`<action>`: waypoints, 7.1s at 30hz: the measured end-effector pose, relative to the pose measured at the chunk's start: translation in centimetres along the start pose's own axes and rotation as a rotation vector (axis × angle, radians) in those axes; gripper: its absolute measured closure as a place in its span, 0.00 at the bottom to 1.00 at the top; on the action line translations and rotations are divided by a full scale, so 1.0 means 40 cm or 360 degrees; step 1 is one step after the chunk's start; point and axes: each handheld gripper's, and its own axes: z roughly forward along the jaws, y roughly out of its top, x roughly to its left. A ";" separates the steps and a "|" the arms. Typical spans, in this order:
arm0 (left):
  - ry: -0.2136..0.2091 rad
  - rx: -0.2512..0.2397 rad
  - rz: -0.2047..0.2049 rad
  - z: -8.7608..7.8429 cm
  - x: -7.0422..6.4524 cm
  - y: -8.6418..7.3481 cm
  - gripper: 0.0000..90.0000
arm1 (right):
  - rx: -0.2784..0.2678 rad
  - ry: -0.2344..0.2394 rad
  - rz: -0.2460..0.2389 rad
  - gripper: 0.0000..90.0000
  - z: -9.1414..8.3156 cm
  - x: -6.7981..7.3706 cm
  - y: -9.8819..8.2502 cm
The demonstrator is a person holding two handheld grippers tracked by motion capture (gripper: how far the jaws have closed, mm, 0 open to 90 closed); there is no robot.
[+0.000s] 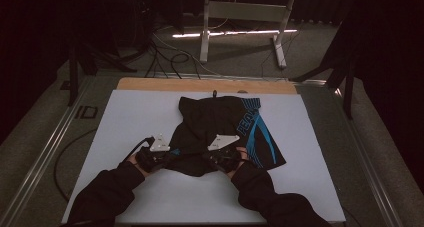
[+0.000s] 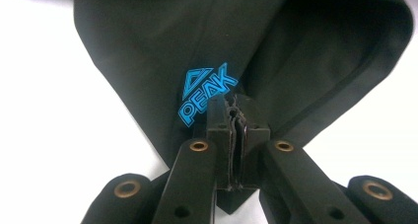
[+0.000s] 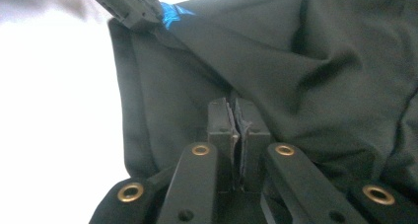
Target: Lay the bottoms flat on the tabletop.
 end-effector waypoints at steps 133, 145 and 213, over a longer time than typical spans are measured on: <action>-0.0656 -0.0226 0.0222 -0.008 -0.234 0.161 0.26 | -0.0197 -0.0144 0.0398 0.31 -0.355 -0.186 -0.331; -0.0633 -0.0095 0.0334 0.142 -0.315 0.200 0.42 | -0.0133 -0.0124 0.0284 0.44 -0.327 -0.171 -0.325; -0.0569 0.0140 0.0377 0.157 -0.313 0.170 0.63 | 0.0006 -0.0324 0.0245 0.47 -0.301 -0.164 -0.316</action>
